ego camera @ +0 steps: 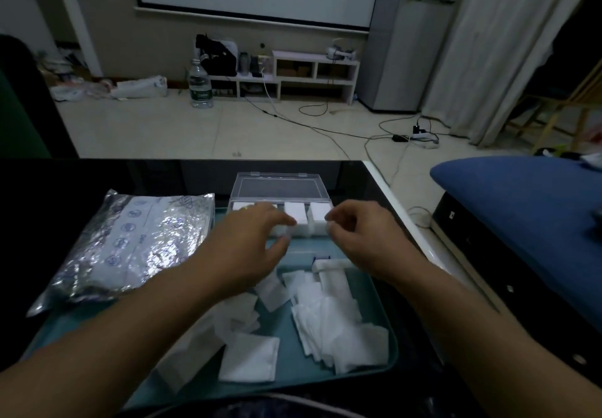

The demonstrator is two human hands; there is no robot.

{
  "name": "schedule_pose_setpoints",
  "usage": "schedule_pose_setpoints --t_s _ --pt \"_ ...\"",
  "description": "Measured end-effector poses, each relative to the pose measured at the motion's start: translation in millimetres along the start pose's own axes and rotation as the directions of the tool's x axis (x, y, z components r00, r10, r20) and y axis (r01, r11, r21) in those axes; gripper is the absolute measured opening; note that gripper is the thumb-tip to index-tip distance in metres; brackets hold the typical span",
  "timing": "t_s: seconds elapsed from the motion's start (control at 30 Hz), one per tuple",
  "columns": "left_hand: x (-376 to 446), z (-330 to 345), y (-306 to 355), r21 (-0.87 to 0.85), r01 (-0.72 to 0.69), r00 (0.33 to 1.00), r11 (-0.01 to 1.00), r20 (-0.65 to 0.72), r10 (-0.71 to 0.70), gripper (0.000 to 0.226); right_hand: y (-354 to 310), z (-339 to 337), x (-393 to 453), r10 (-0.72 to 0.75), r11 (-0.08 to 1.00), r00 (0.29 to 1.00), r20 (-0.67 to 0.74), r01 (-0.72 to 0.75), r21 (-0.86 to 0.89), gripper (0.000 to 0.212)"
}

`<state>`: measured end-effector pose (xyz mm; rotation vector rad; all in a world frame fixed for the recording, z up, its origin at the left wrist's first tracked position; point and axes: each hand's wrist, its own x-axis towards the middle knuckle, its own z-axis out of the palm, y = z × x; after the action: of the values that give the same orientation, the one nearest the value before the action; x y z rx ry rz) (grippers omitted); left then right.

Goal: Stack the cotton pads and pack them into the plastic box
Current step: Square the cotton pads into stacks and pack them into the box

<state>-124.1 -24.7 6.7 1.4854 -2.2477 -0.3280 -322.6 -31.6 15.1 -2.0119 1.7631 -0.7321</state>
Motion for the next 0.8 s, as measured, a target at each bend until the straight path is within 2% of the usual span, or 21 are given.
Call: schedule_pose_setpoints --t_s 0.13,0.23,0.3,0.37,0.47,0.67,0.73,0.8 --pt "-52.1 1.6 -4.5 -0.022 -0.018 1.0 1.0 0.0 0.018 0.037 -1.9 10.7 -39.6 0.018 0.99 0.998 0.059 -0.01 -0.14 0.03" --pt "-83.6 6.2 -8.8 -0.009 0.052 0.998 0.999 0.02 -0.052 0.045 -5.1 20.0 -62.8 -0.033 0.945 0.982 0.188 0.092 -0.315 0.042" --pt "-95.2 12.6 -13.4 0.062 0.037 0.998 0.997 0.056 -0.04 0.053 -7.3 21.3 -69.6 0.013 0.895 0.941 0.337 0.139 -0.424 0.061" --pt "-101.5 16.1 -14.9 0.162 -0.001 0.988 0.987 0.152 -0.024 0.067 -6.7 22.7 -71.2 0.085 0.86 0.894 0.441 0.158 -0.486 0.078" --pt "-102.1 20.4 -14.8 0.252 -0.044 0.971 0.967 0.24 -0.018 0.061 -1.2 23.7 -69.6 0.101 0.873 0.877 0.47 0.148 -0.464 0.087" --pt "-92.6 23.8 -17.2 0.277 -0.058 0.962 0.959 0.274 -0.021 0.049 -3.2 29.5 -60.5 0.016 0.926 0.918 0.395 0.136 -0.353 0.075" --pt "-90.1 26.5 -16.6 0.254 -0.057 0.971 0.966 0.24 -0.006 0.042 -4.0 31.4 -58.5 -0.027 0.948 0.934 0.355 0.136 -0.286 0.062" --pt "-88.1 28.8 -15.5 0.228 -0.061 0.978 0.972 0.207 0.012 0.033 -5.8 32.6 -54.1 -0.06 0.986 0.959 0.275 0.101 -0.136 0.044"
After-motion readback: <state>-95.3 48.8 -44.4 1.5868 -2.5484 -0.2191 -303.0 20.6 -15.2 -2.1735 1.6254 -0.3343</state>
